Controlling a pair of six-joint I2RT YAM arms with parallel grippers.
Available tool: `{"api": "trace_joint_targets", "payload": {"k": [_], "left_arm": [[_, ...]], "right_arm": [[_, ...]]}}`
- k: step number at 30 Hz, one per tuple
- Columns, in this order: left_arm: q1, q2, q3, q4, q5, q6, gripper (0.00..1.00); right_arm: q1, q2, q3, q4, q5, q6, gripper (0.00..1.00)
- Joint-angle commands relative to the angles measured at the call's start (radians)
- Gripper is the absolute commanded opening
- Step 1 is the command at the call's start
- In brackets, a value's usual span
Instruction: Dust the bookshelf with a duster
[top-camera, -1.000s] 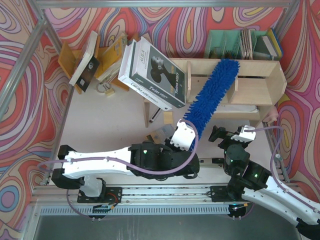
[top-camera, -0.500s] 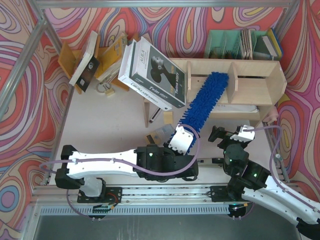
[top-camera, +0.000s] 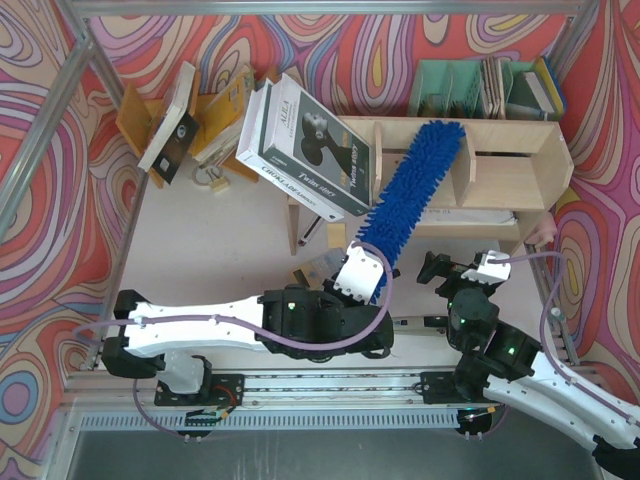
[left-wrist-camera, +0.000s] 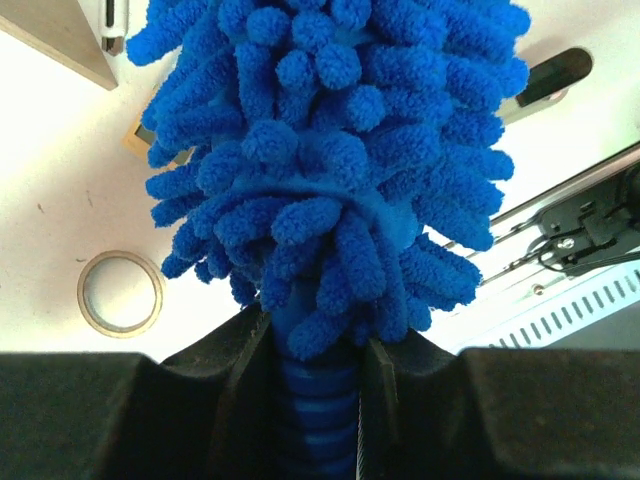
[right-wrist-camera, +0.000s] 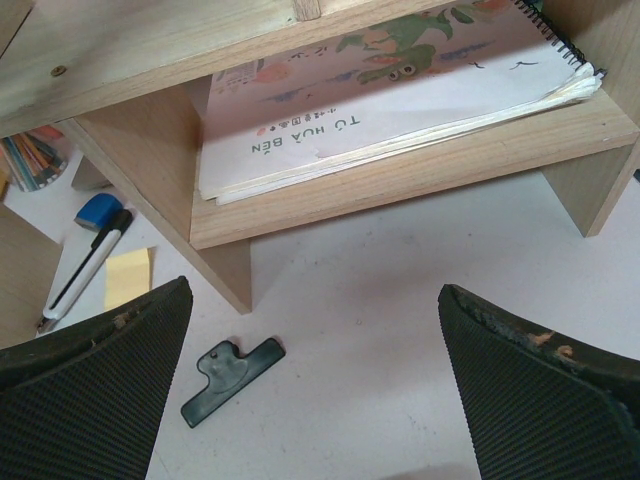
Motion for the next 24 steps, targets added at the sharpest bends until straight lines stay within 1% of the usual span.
{"api": "trace_joint_targets", "payload": {"k": [1, 4, 8, 11, 15, 20, 22, 24], "left_arm": [[0.006, -0.016, -0.068, 0.045, 0.000, -0.038, 0.00], [0.005, 0.009, -0.081, 0.045, 0.043, -0.051, 0.00], [0.004, 0.029, -0.051, 0.010, 0.043, -0.052, 0.00], [0.004, 0.007, -0.040, 0.041, 0.039, -0.031, 0.00], [0.003, 0.009, -0.011, 0.094, 0.089, 0.026, 0.00], [-0.037, 0.096, 0.099, 0.029, 0.108, 0.059, 0.00], [-0.059, 0.119, 0.135, -0.007, 0.097, 0.053, 0.00], [-0.068, 0.120, 0.140, -0.038, 0.086, 0.024, 0.00]], "right_arm": [[0.000, 0.002, 0.025, 0.003, 0.024, 0.008, 0.99], [0.000, 0.000, 0.025, -0.002, 0.025, 0.011, 0.99], [0.001, -0.002, 0.023, -0.001, 0.024, 0.011, 0.99], [0.001, -0.001, 0.025, -0.001, 0.024, 0.011, 0.99], [0.000, -0.002, 0.025, -0.003, 0.024, 0.012, 0.99], [0.001, -0.007, 0.025, -0.005, 0.025, 0.013, 0.99], [0.000, -0.007, 0.025, -0.005, 0.025, 0.013, 0.99], [0.000, -0.007, 0.025, -0.005, 0.025, 0.012, 0.99]]}}
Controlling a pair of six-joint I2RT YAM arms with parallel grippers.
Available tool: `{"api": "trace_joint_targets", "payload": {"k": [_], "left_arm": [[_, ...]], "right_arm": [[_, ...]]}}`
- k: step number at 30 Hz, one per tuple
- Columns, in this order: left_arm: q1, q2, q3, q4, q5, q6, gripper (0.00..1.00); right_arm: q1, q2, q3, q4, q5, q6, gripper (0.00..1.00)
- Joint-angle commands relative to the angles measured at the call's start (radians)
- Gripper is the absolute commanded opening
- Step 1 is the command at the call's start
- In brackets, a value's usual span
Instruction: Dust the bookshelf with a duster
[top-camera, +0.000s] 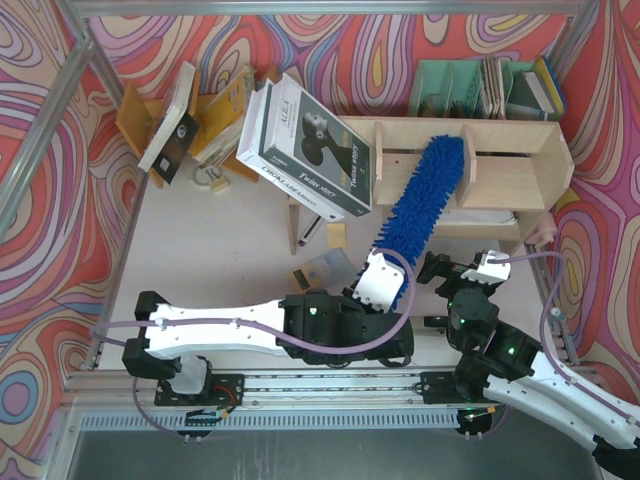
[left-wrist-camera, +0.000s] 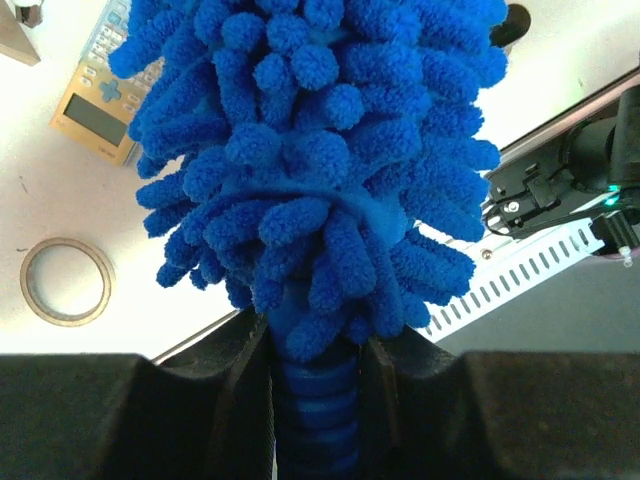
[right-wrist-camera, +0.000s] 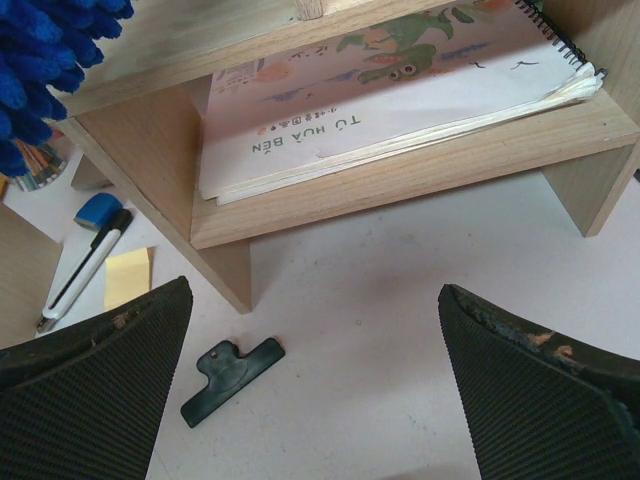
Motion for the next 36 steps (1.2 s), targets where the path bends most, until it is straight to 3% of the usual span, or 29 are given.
{"api": "trace_joint_targets", "payload": {"k": [1, 7, 12, 17, 27, 31, 36], "left_arm": [[-0.043, 0.015, 0.024, -0.037, -0.022, 0.019, 0.00], [-0.039, -0.089, -0.109, -0.092, -0.070, -0.136, 0.00], [-0.040, -0.103, -0.085, -0.275, -0.133, -0.326, 0.00], [-0.047, -0.064, -0.050, -0.310, -0.144, -0.390, 0.00], [-0.047, 0.105, 0.173, -0.164, -0.113, -0.081, 0.00], [-0.043, 0.140, 0.218, -0.169, -0.116, -0.049, 0.00], [-0.033, 0.088, 0.158, -0.151, -0.128, -0.072, 0.00]], "right_arm": [[0.000, -0.008, 0.025, -0.006, 0.026, 0.014, 0.99], [0.000, -0.010, 0.025, -0.008, 0.024, 0.015, 0.99], [0.001, -0.008, 0.026, -0.008, 0.026, 0.016, 0.99], [0.001, -0.011, 0.025, -0.009, 0.025, 0.016, 0.99], [0.000, -0.020, 0.025, -0.009, 0.025, 0.017, 0.99], [0.001, -0.024, 0.023, -0.012, 0.027, 0.019, 0.99], [0.001, -0.025, 0.022, -0.010, 0.027, 0.019, 0.99]]}}
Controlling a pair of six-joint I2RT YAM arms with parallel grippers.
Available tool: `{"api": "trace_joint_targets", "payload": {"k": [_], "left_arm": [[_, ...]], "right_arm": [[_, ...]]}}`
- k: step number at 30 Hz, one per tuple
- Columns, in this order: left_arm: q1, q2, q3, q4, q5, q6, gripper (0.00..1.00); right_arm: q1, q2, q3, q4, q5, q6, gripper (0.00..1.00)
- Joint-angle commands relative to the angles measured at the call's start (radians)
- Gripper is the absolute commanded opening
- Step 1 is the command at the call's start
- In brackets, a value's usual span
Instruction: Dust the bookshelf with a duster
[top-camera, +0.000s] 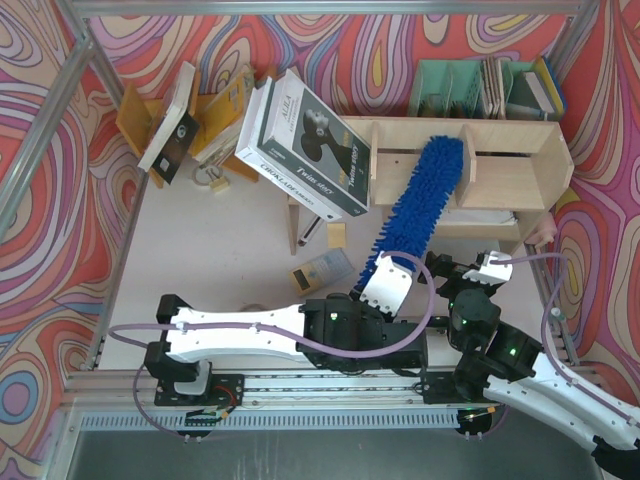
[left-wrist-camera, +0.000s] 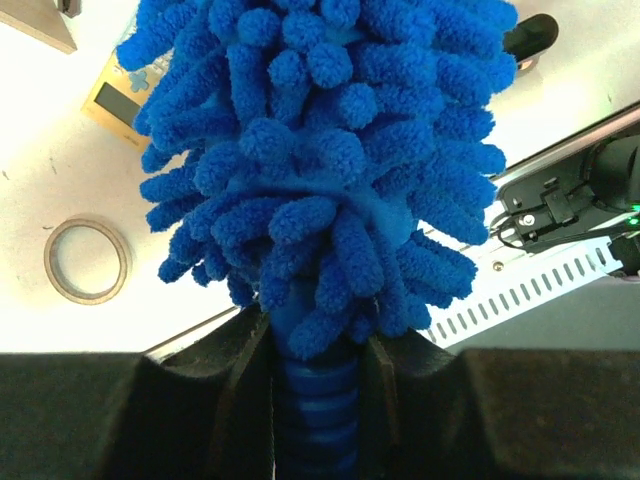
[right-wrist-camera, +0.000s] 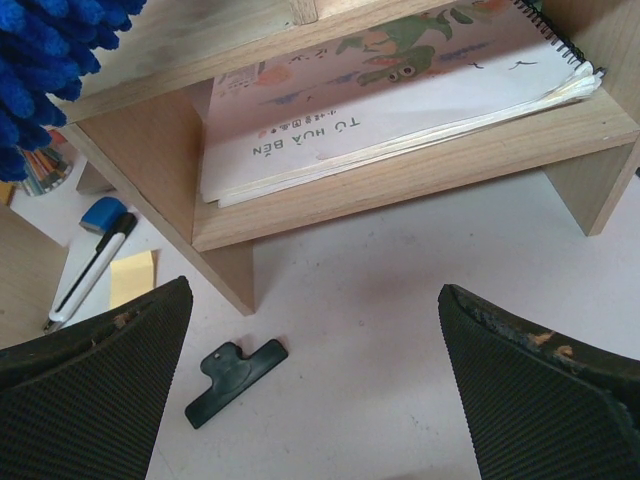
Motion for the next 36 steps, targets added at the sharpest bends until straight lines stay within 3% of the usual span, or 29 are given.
{"api": "trace_joint_targets", "payload": {"k": [1, 6, 16, 36], "left_arm": [[0.006, -0.068, -0.048, 0.039, -0.069, 0.029, 0.00], [0.011, -0.159, -0.123, 0.040, -0.108, -0.024, 0.00], [0.026, -0.215, -0.105, 0.012, -0.164, -0.016, 0.00], [0.044, -0.200, -0.248, 0.118, -0.012, -0.017, 0.00]], "right_arm": [[0.001, -0.009, 0.023, -0.005, 0.027, 0.011, 0.99], [0.001, -0.004, 0.023, -0.002, 0.027, 0.008, 0.99], [0.001, -0.003, 0.023, -0.001, 0.027, 0.008, 0.99], [0.000, -0.004, 0.023, -0.005, 0.025, 0.010, 0.99]]}}
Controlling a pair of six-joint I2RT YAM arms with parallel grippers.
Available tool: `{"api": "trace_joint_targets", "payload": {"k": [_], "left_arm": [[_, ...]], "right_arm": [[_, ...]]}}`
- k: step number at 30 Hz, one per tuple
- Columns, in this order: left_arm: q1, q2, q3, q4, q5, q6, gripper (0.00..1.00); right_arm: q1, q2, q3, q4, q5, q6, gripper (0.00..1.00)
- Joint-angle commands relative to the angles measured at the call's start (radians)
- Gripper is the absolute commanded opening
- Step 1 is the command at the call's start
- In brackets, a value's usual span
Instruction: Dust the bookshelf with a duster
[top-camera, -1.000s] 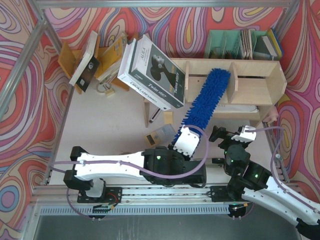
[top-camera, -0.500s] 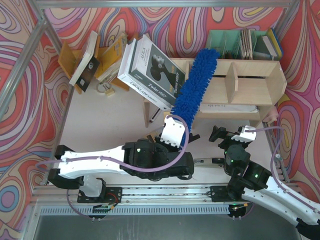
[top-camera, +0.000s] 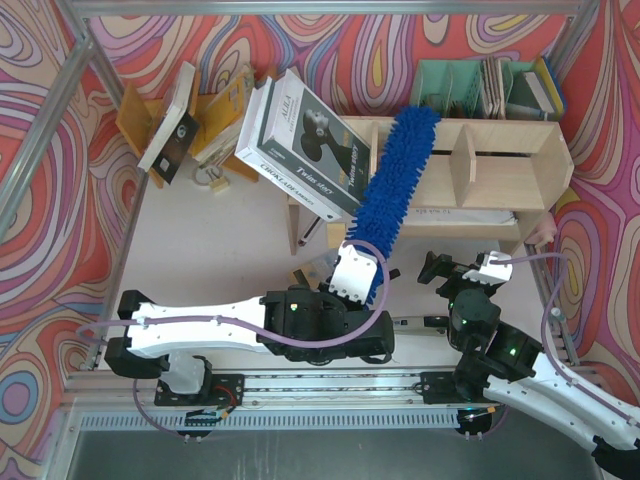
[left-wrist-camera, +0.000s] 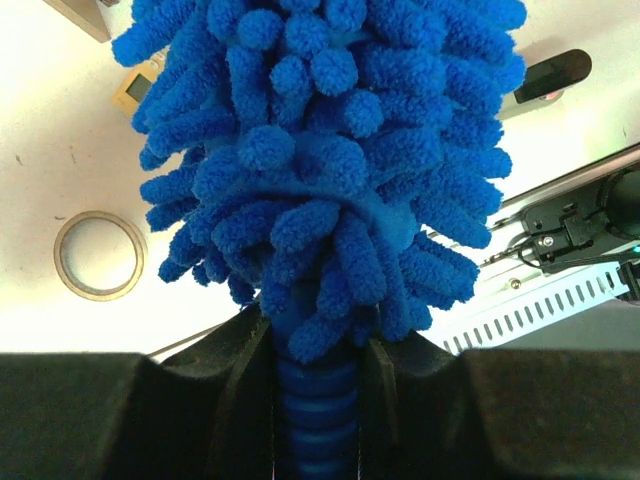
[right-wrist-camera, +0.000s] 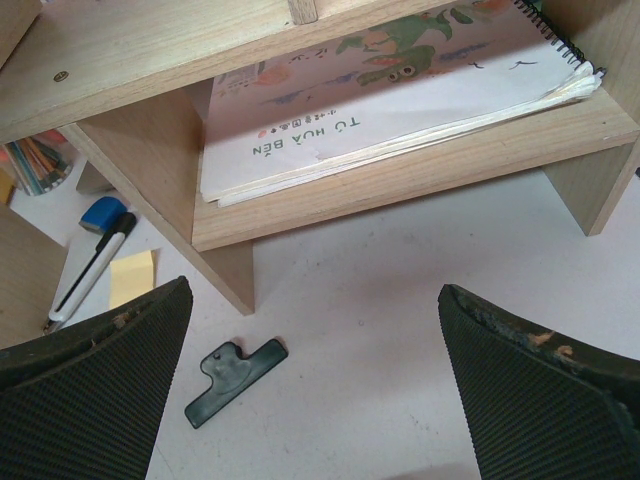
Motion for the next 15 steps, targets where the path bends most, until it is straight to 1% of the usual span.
{"api": "trace_joint_targets", "payload": {"k": [1, 10, 15], "left_arm": [[0.000, 0.006, -0.007, 0.035, 0.018, 0.025, 0.00], [-0.001, 0.025, 0.030, 0.086, 0.053, 0.103, 0.00], [-0.006, 0.017, 0.026, 0.105, 0.033, 0.117, 0.00]], "right_arm": [[0.000, -0.006, 0.025, -0.004, 0.025, 0.009, 0.99], [0.001, -0.013, 0.026, -0.010, 0.025, 0.012, 0.99], [0.001, -0.016, 0.026, -0.010, 0.024, 0.013, 0.99]]}}
